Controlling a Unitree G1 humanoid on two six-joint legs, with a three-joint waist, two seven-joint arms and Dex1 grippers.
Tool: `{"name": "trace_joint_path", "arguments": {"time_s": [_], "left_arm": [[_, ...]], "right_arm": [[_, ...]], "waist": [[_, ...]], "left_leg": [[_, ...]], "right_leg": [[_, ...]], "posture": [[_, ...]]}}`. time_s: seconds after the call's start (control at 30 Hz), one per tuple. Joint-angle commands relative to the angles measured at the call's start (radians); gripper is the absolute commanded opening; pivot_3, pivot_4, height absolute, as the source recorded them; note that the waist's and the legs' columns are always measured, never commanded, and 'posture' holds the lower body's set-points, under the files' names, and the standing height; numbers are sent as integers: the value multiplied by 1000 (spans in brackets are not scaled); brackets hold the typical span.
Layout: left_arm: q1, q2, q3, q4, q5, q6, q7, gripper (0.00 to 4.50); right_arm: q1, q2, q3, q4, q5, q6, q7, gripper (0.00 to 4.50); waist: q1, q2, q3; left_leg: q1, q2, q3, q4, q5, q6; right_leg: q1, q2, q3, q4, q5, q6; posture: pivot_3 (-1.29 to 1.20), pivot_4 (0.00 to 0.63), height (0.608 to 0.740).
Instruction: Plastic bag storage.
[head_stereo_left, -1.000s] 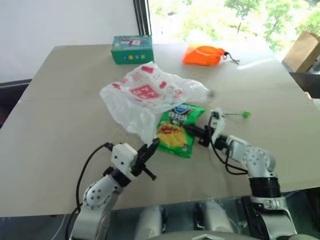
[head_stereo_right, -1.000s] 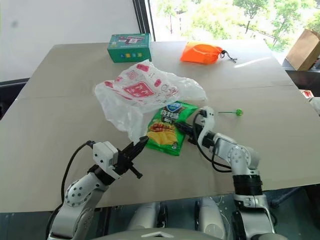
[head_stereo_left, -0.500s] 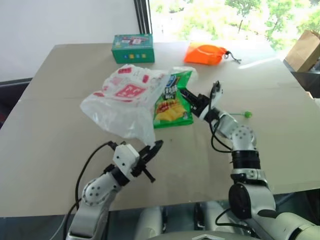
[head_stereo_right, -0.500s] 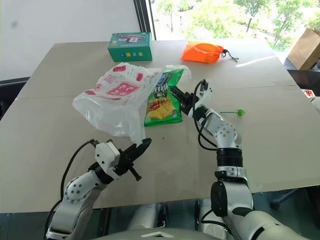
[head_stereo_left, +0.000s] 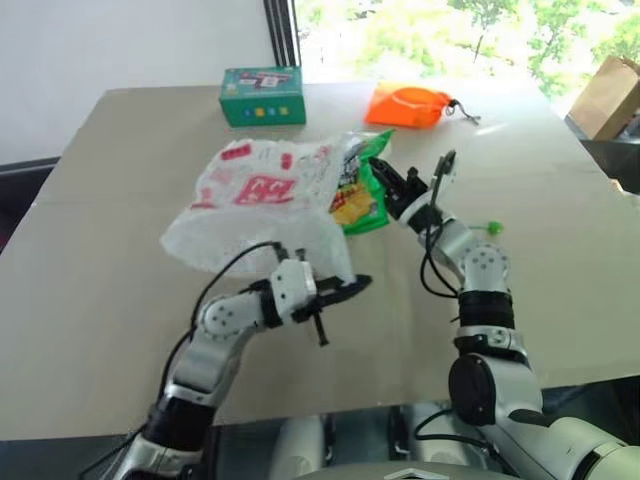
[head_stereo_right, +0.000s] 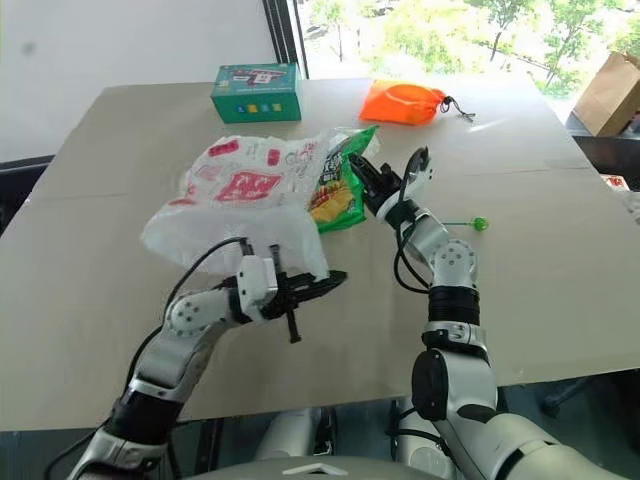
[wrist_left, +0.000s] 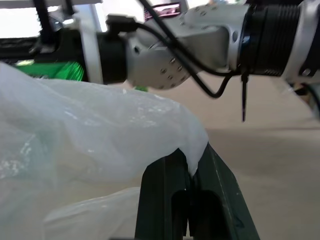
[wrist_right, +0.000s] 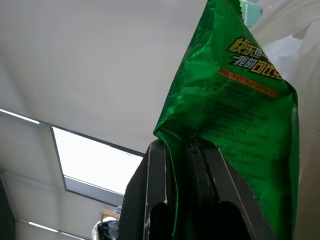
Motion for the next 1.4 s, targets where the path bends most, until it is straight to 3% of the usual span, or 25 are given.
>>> {"name": "trace_joint_path", "arguments": {"time_s": [0.03,0.23,0.37,0.5,0.53,0.57,0.63,0.77,0.9,0.97,1.13,1.4], "left_arm": [[9,4,6,-55,-55,53,-13,0],[76,14,48,-123,-69,98,43,0],[135,3,73,-165,-70,113,95,0],[172,0,70,-199,-61,119,122,0],[177,-2,69,-201,-59,119,128,0],[180,-4,68,-203,-56,119,133,0],[184,-7,67,-206,-52,120,142,0],[210,-6,69,-220,-48,117,155,0],[267,15,98,-236,-50,113,159,0],[296,20,111,-250,-59,120,167,0],[384,24,137,-316,-109,169,192,0],[610,77,149,-423,-159,226,192,0]], "right_arm": [[-59,71,104,111,-97,-42,46,535],[-166,39,239,324,-214,25,209,535],[-221,16,311,371,-274,68,312,1418],[-254,-12,383,347,-304,144,491,3364],[-253,-26,422,341,-339,136,523,4012],[-246,-40,467,339,-392,94,544,4365],[-240,-57,509,353,-467,18,551,4447],[-267,-128,451,466,-560,-211,518,4447],[-315,-311,431,524,-617,-335,675,4447],[-353,-332,409,544,-631,-424,684,4447],[-450,-257,393,651,-726,-679,571,4447],[-504,-54,477,768,-903,-927,476,4447]], "waist": [[-9,0,0],[-14,1,1],[-13,1,1],[-9,1,1],[-8,1,1],[-8,1,1],[-8,1,1],[-7,1,1],[-2,2,2],[-6,3,3],[-41,5,4],[-27,5,5]], "left_leg": [[0,1,0,0,0,0],[2,1,2,0,0,0],[1,1,1,1,0,0],[0,1,-1,1,0,0],[-1,1,-1,1,0,0],[-1,1,-1,1,0,0],[0,0,-1,1,0,0],[0,-1,-1,1,0,0],[-3,-3,-3,2,0,0],[-3,-3,-3,2,0,0],[1,3,-1,-1,1,-1],[3,1,1,-4,1,-3]], "right_leg": [[0,0,0,0,0,0],[0,0,3,1,0,0],[0,-1,3,0,0,0],[0,-1,3,-1,0,0],[0,-1,3,-1,0,0],[0,-1,3,-1,0,0],[0,-2,3,0,0,0],[0,-2,0,0,0,0],[0,-5,-2,-1,0,0],[0,-5,-3,-2,0,0],[-2,1,2,1,0,0],[-2,-1,11,0,0,0]], "posture": [[0,150,740],[0,150,740],[0,150,740],[0,150,740],[0,150,740],[0,150,740],[0,150,740],[0,150,740],[0,150,740],[0,150,740],[0,150,740],[0,150,740]]}}
